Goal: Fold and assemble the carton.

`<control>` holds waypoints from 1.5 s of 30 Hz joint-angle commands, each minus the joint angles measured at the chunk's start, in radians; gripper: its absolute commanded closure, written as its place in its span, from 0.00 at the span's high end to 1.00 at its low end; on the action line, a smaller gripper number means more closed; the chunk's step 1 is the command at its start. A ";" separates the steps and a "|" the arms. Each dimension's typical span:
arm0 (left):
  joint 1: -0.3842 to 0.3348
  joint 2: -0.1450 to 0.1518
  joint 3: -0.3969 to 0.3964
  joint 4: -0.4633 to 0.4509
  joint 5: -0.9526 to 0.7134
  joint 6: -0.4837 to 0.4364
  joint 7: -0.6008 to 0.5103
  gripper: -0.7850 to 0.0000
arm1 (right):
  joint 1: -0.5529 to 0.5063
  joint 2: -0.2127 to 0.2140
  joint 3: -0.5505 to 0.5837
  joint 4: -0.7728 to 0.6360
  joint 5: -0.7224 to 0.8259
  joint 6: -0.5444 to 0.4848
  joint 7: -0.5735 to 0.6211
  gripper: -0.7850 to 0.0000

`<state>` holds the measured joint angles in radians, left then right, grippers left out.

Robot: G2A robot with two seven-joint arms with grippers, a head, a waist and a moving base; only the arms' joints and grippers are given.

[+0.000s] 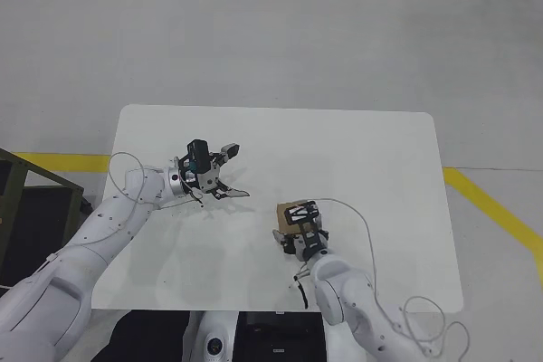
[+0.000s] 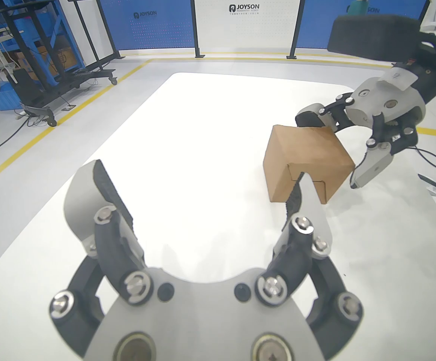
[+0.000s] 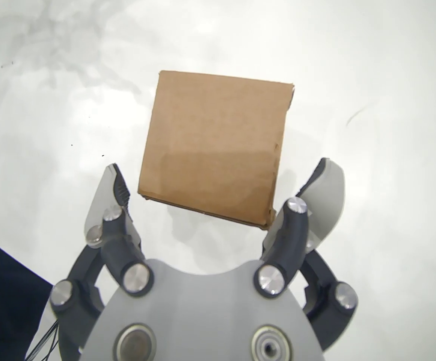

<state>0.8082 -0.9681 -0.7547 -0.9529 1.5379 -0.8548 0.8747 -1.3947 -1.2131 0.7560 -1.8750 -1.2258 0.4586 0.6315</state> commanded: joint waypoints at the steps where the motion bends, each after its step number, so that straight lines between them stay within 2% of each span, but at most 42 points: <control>1: 0.000 0.000 0.000 0.000 0.000 0.000 0.000 1.00 | -0.002 -0.002 0.006 -0.003 -0.007 -0.001 0.011 0.53; 7: 0.000 0.000 0.000 0.000 0.000 0.000 0.000 1.00 | -0.020 -0.004 0.022 -0.020 -0.024 -0.021 0.013 0.48; 14: 0.000 0.000 0.000 0.000 0.000 0.000 0.000 1.00 | -0.053 -0.003 0.056 -0.064 -0.035 -0.045 -0.006 0.47; 21: 0.000 0.000 0.000 0.000 0.000 0.000 0.000 1.00 | -0.103 0.005 0.147 -0.158 0.060 -0.112 -0.074 0.47; 29: 0.000 0.000 0.000 0.000 0.000 0.000 0.000 1.00 | -0.115 0.009 0.281 -0.255 0.233 -0.217 -0.168 0.49; 34: 0.000 0.000 0.000 0.000 0.000 0.000 0.000 1.00 | -0.114 0.013 0.346 -0.317 0.327 -0.352 -0.222 0.48; 45: 0.000 0.000 0.000 0.000 0.000 0.000 0.000 1.00 | -0.172 0.025 0.458 -0.475 0.462 -0.554 -0.290 0.48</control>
<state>0.8082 -0.9681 -0.7547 -0.9529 1.5379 -0.8548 0.8747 -1.5590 -1.1891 1.1988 -2.3367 -0.7794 -0.0760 0.3499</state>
